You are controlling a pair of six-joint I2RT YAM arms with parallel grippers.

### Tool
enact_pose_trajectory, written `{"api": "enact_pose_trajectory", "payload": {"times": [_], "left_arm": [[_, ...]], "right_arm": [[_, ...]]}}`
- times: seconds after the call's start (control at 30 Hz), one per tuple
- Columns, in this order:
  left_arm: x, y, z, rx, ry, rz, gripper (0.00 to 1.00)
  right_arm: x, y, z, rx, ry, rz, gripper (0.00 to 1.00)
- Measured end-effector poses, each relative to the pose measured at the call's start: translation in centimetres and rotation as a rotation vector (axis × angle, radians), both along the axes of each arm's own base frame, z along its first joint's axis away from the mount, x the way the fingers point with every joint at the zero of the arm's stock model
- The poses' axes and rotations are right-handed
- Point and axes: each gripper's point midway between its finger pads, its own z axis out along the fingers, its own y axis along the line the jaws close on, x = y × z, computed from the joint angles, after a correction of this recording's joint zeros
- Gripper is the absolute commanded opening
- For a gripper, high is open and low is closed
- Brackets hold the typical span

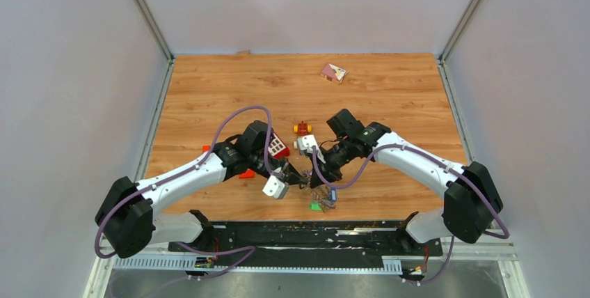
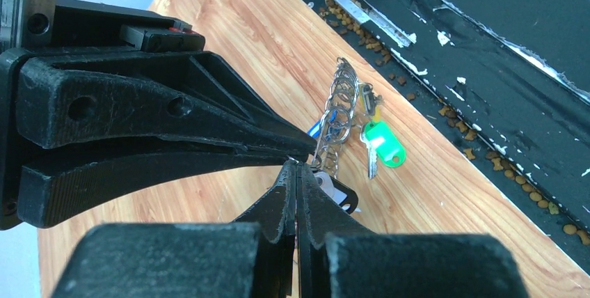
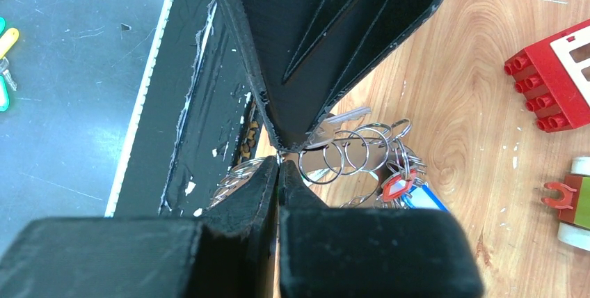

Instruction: Put the keys on the keyring

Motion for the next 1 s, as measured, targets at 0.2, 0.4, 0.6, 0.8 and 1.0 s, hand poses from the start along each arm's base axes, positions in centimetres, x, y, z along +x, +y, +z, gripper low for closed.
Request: {"api": "enact_pose_trajectory", "payload": {"times": [0.2, 0.4, 0.6, 0.8, 1.0], "left_arm": [[-0.02, 0.05, -0.08, -0.001, -0.012, -0.007, 0.00], [-0.12, 0.17, -0.25, 0.004, -0.018, -0.013, 0.00], [-0.27, 0.14, -0.28, 0.000, -0.037, -0.028, 0.00], [-0.29, 0.06, -0.25, -0.010, -0.063, -0.042, 0.00], [-0.43, 0.00, -0.28, -0.017, -0.090, -0.061, 0.00]], "right_arm": [[0.07, 0.01, -0.07, -0.010, 0.010, -0.010, 0.00], [0.11, 0.08, -0.36, -0.025, 0.034, -0.019, 0.00], [0.02, -0.06, -0.37, -0.029, 0.052, -0.024, 0.00], [0.09, -0.17, -0.21, -0.025, 0.067, -0.031, 0.00], [0.01, -0.33, -0.19, -0.027, 0.094, -0.039, 0.00]]}}
